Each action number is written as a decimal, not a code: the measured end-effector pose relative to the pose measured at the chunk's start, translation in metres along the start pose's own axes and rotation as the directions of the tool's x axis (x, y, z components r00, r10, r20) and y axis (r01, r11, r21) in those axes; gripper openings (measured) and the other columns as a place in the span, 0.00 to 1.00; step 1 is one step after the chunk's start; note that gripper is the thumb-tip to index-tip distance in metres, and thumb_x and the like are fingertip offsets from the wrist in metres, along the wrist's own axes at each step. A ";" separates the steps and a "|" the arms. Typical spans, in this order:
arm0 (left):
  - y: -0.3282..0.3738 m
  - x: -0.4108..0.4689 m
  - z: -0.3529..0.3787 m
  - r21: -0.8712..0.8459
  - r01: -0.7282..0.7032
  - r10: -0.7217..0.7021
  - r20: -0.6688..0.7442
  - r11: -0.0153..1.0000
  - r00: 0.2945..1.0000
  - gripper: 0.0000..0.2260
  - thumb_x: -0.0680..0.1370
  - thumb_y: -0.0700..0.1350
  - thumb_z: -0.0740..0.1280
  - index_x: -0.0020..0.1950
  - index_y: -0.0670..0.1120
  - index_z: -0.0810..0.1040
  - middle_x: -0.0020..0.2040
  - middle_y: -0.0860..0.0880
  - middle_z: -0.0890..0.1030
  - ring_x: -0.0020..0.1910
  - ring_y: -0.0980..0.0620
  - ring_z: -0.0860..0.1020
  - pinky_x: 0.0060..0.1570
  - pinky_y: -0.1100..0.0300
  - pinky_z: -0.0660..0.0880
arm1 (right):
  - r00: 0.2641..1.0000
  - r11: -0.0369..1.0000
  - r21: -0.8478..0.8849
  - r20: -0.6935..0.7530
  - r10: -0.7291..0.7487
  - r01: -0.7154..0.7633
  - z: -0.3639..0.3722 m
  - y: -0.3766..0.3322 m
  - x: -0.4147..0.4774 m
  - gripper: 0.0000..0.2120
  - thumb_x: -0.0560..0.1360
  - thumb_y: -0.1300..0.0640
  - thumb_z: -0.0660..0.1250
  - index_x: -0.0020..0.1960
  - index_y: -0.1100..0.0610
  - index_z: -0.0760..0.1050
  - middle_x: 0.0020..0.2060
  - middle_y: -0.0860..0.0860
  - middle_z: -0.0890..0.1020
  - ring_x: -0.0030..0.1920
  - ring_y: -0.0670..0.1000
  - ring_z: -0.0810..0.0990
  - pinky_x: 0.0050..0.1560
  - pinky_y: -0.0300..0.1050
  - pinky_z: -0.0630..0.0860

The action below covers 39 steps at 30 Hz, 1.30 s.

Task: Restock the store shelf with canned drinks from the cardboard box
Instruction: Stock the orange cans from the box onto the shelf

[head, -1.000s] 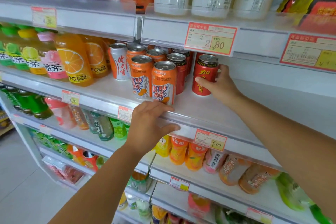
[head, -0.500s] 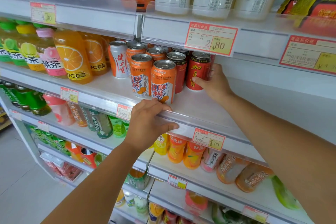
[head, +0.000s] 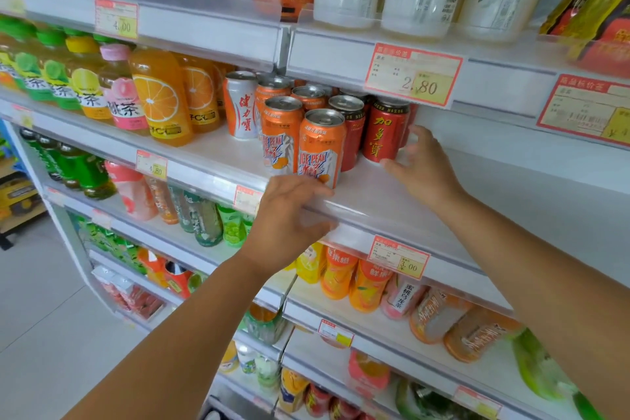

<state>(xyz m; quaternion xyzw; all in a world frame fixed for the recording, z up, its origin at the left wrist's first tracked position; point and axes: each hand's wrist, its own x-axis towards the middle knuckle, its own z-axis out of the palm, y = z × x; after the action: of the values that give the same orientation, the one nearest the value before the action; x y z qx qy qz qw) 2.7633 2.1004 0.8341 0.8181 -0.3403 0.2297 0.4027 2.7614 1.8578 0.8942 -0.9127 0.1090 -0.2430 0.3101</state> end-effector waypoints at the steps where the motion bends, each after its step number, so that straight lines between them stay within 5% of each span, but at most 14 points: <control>1: 0.003 -0.005 -0.006 -0.012 -0.010 0.010 -0.048 1.000 0.999 0.17 0.67 0.52 0.74 0.55 0.50 0.82 0.56 0.53 0.79 0.59 0.52 0.72 0.64 0.66 0.63 | 0.994 0.994 -0.039 -0.013 -0.107 0.106 -0.005 -0.003 -0.015 0.30 0.72 0.55 0.73 0.71 0.56 0.65 0.57 0.55 0.75 0.55 0.53 0.76 0.55 0.47 0.73; 6: -0.008 -0.056 -0.033 0.013 0.046 -0.045 -0.060 0.999 0.997 0.14 0.72 0.47 0.73 0.56 0.48 0.81 0.55 0.51 0.78 0.58 0.52 0.73 0.62 0.68 0.63 | 0.848 0.847 0.048 -0.060 -0.526 0.529 -0.019 -0.034 -0.101 0.15 0.75 0.60 0.67 0.62 0.56 0.74 0.44 0.50 0.75 0.43 0.49 0.75 0.48 0.38 0.71; 10: -0.055 -0.141 -0.035 0.039 0.368 -0.369 0.036 0.929 0.929 0.14 0.73 0.47 0.72 0.58 0.50 0.80 0.56 0.51 0.76 0.59 0.50 0.75 0.62 0.61 0.69 | 0.772 0.773 0.264 0.131 -0.622 0.577 0.037 -0.039 -0.152 0.11 0.76 0.58 0.64 0.58 0.54 0.75 0.43 0.50 0.77 0.40 0.48 0.76 0.45 0.39 0.73; 12: -0.080 -0.195 -0.030 0.049 0.567 -0.569 0.087 0.822 0.818 0.15 0.73 0.46 0.73 0.59 0.50 0.79 0.57 0.52 0.75 0.57 0.50 0.76 0.59 0.56 0.73 | 0.735 0.796 0.297 0.309 -0.603 0.528 0.084 -0.030 -0.174 0.11 0.76 0.55 0.62 0.58 0.51 0.73 0.43 0.48 0.77 0.40 0.46 0.74 0.43 0.42 0.73; 16: -0.121 -0.306 -0.012 0.142 0.848 -0.855 0.185 0.511 0.484 0.18 0.73 0.46 0.74 0.62 0.51 0.77 0.60 0.55 0.72 0.57 0.51 0.76 0.57 0.57 0.73 | 0.666 0.908 0.266 0.617 -0.419 0.325 0.195 0.010 -0.225 0.11 0.75 0.50 0.60 0.57 0.46 0.72 0.44 0.43 0.76 0.42 0.39 0.72 0.41 0.38 0.73; 18: -0.142 -0.362 0.004 0.212 0.909 -0.921 0.240 0.359 0.308 0.21 0.73 0.47 0.73 0.65 0.51 0.76 0.64 0.52 0.72 0.61 0.48 0.75 0.59 0.55 0.72 | 0.574 0.945 0.207 0.755 -0.318 0.252 0.253 0.037 -0.250 0.11 0.75 0.52 0.62 0.57 0.47 0.73 0.45 0.40 0.74 0.44 0.39 0.73 0.42 0.41 0.76; 21: -0.176 -0.442 0.036 0.232 0.961 -0.960 0.265 0.153 0.089 0.22 0.73 0.48 0.73 0.66 0.51 0.74 0.64 0.50 0.73 0.59 0.48 0.76 0.58 0.50 0.74 | 0.397 0.982 0.088 0.906 -0.149 0.169 0.340 0.086 -0.293 0.14 0.77 0.55 0.65 0.63 0.48 0.73 0.51 0.39 0.73 0.53 0.41 0.76 0.48 0.30 0.70; 24: -0.215 -0.517 0.078 0.217 0.976 -0.955 0.289 0.005 -0.059 0.20 0.74 0.45 0.71 0.65 0.50 0.74 0.61 0.50 0.75 0.57 0.48 0.76 0.57 0.53 0.74 | 0.319 0.997 -0.001 0.948 -0.023 0.074 0.425 0.136 -0.342 0.17 0.77 0.54 0.66 0.66 0.51 0.71 0.59 0.46 0.76 0.60 0.49 0.76 0.55 0.40 0.72; 31: -0.303 -0.669 0.192 0.288 0.952 -0.948 0.260 -0.104 -0.183 0.24 0.74 0.49 0.70 0.69 0.51 0.72 0.66 0.50 0.75 0.64 0.46 0.75 0.63 0.51 0.72 | 0.195 0.977 -0.192 0.966 0.171 0.092 0.604 0.264 -0.456 0.20 0.76 0.47 0.65 0.65 0.52 0.71 0.54 0.47 0.77 0.59 0.52 0.77 0.52 0.42 0.70; 34: -0.331 -0.713 0.236 0.239 0.966 -0.963 0.219 -0.100 -0.154 0.23 0.74 0.49 0.71 0.69 0.49 0.72 0.66 0.51 0.73 0.66 0.48 0.71 0.66 0.54 0.68 | 0.180 0.974 -0.152 0.976 0.120 0.171 0.663 0.306 -0.492 0.21 0.76 0.51 0.67 0.67 0.55 0.70 0.56 0.50 0.76 0.61 0.53 0.74 0.56 0.42 0.69; 36: -0.352 -0.735 0.261 0.313 0.949 -0.975 0.193 -0.047 -0.111 0.26 0.74 0.51 0.71 0.70 0.50 0.70 0.68 0.52 0.72 0.68 0.49 0.67 0.67 0.56 0.66 | 0.204 0.962 -0.112 0.977 0.061 0.249 0.695 0.326 -0.508 0.24 0.75 0.51 0.68 0.70 0.54 0.68 0.61 0.53 0.75 0.62 0.54 0.73 0.62 0.49 0.70; 39: -0.378 -0.760 0.293 0.480 0.874 -0.985 0.172 0.072 -0.013 0.29 0.74 0.57 0.70 0.72 0.52 0.66 0.71 0.52 0.69 0.70 0.48 0.64 0.66 0.52 0.65 | 0.204 0.926 -0.034 0.978 -0.047 0.376 0.734 0.345 -0.524 0.27 0.72 0.51 0.71 0.69 0.53 0.68 0.61 0.53 0.75 0.62 0.55 0.73 0.58 0.55 0.74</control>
<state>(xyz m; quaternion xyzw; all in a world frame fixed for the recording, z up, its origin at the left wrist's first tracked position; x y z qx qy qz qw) 2.5702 2.3119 -0.0166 0.8966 0.2444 -0.2653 0.2569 2.6699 2.1471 -0.0223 -0.9037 -0.2015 0.3475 0.1484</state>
